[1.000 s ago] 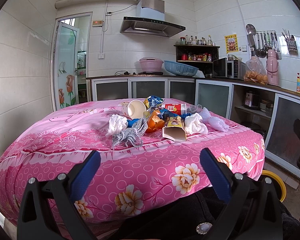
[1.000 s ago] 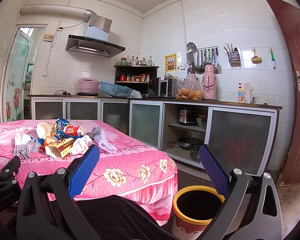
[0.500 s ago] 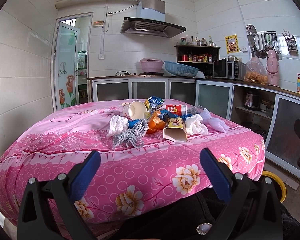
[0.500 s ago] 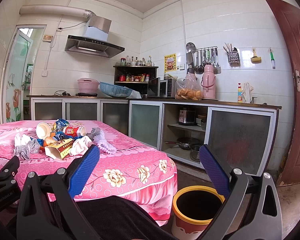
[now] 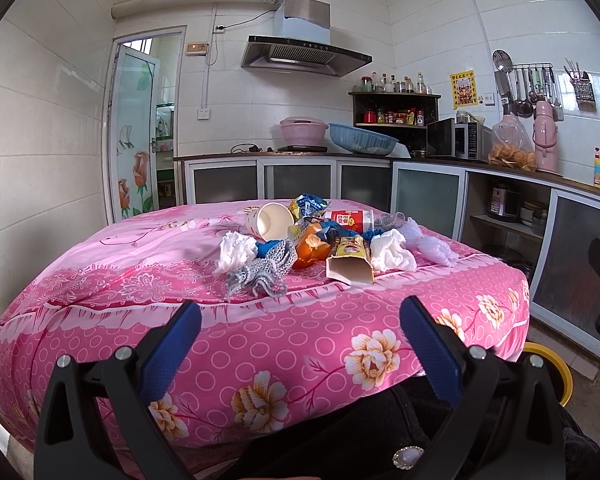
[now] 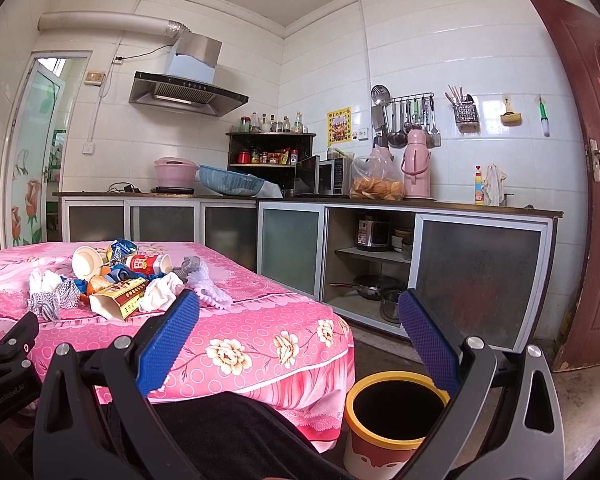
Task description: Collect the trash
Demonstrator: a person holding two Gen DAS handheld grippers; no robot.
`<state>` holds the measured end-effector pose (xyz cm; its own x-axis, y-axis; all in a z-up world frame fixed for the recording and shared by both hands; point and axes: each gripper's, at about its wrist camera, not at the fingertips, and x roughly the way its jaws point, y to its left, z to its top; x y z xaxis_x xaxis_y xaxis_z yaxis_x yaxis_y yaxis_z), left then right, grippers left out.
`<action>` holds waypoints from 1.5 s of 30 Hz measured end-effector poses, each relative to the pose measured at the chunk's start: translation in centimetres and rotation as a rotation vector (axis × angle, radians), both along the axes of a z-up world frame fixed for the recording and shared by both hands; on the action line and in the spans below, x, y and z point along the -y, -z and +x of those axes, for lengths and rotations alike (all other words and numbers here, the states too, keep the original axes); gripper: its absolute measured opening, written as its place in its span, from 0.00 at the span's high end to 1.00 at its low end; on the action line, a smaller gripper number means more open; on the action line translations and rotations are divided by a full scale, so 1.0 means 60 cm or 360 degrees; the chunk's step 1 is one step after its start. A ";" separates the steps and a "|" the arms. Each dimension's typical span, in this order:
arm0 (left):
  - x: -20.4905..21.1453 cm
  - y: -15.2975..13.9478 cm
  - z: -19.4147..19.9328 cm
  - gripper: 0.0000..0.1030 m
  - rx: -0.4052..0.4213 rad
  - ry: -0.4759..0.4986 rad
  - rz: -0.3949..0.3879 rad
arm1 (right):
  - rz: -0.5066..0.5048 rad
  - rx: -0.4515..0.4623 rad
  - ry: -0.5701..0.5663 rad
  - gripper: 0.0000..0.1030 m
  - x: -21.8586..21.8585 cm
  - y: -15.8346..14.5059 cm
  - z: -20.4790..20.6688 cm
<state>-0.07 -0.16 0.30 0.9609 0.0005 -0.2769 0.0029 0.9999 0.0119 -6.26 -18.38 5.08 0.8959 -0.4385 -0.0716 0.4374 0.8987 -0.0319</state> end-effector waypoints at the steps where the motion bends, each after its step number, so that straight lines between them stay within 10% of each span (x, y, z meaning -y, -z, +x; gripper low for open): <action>1: -0.002 0.000 0.003 0.07 0.0000 -0.0003 -0.0001 | 0.0000 -0.0001 0.0000 0.07 0.000 0.000 0.000; 11: -0.073 -0.064 0.071 0.07 -0.0080 -0.0130 0.0058 | 0.0042 -0.0528 -0.0304 0.08 0.036 -0.037 0.160; 21: -0.150 -0.090 0.222 0.07 -0.0629 0.0124 0.0168 | 0.0095 -0.0888 -0.0772 0.08 0.045 -0.047 0.354; 28: -0.116 -0.057 0.284 0.07 -0.0869 0.0374 0.0113 | 0.0155 -0.1109 -0.0787 0.08 0.052 -0.022 0.474; 45: -0.084 0.005 0.405 0.07 -0.1263 0.0406 0.0119 | 0.0137 -0.1457 -0.0824 0.08 0.065 0.034 0.610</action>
